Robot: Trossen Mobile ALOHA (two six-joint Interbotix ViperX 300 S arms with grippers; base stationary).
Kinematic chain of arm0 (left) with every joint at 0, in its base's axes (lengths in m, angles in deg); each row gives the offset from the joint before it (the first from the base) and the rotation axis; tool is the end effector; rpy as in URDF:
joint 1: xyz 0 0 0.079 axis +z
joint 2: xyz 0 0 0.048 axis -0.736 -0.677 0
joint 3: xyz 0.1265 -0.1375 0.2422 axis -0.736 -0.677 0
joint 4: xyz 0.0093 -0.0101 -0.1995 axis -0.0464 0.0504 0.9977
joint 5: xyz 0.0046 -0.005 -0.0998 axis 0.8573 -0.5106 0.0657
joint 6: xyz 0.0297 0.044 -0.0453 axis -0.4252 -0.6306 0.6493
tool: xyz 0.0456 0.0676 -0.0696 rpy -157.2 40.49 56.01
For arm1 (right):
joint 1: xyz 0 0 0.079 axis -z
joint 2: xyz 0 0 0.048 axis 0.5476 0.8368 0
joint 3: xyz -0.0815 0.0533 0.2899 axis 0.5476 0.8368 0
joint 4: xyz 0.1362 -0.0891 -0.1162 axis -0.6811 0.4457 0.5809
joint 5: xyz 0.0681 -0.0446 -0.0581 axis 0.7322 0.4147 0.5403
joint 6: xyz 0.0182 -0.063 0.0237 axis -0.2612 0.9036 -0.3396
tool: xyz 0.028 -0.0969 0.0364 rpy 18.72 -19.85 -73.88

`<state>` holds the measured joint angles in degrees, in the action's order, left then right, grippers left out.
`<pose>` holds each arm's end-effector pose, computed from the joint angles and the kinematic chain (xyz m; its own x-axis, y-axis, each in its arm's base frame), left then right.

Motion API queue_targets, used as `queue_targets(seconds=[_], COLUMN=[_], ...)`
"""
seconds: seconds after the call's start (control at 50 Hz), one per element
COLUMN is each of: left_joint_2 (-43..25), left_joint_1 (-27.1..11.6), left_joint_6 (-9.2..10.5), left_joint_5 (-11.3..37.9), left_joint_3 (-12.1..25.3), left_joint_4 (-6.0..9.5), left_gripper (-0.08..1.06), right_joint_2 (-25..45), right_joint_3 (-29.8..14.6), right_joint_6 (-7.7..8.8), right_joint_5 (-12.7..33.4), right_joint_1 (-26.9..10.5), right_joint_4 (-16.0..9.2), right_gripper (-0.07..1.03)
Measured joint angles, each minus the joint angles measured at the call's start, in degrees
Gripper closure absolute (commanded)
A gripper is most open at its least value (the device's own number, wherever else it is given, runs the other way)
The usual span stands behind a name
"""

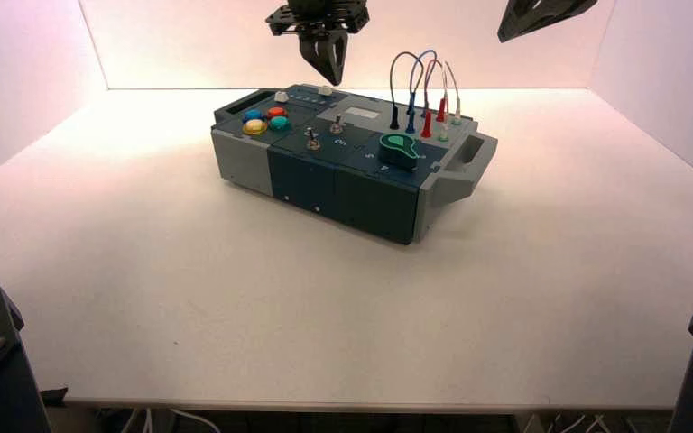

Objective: Move the top slider to position 4.

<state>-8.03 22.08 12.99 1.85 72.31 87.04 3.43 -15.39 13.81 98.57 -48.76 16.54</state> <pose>0.4805 -0.2638 0.0627 0.1744 -0.2888 -0.9414 0.5611 0.8147 -0.1460 0.2795 0.1180 0.1658 0.5172 0.3711 -0.7713 -0.4972 0.8638 0.0822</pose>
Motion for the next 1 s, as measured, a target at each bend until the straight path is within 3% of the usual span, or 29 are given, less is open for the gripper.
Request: queue_targets(seconds=[0.32,0.58,1.0], left_joint_2=[-1.67,-1.93,-2.64], left_joint_1=[-0.18,-0.18,-0.18], left_joint_6=[0.00,0.00,-0.09], left_joint_5=[1.23,0.09,-0.18], left_joint_3=[1.32,1.93,2.11], left_joint_4=[0.79,-1.05,-2.29], left_gripper=[1.01,1.01,1.01], right_joint_2=[0.09,0.09,0.00], right_joint_3=[0.00,0.00,0.09], right_joint_6=[0.00,-0.09,0.00], right_joint_5=[0.00,0.00,-0.09], right_joint_1=[0.00,0.00,0.00], right_joint_4=[0.09,0.00,0.18], right_gripper=[0.98,0.98,0.98])
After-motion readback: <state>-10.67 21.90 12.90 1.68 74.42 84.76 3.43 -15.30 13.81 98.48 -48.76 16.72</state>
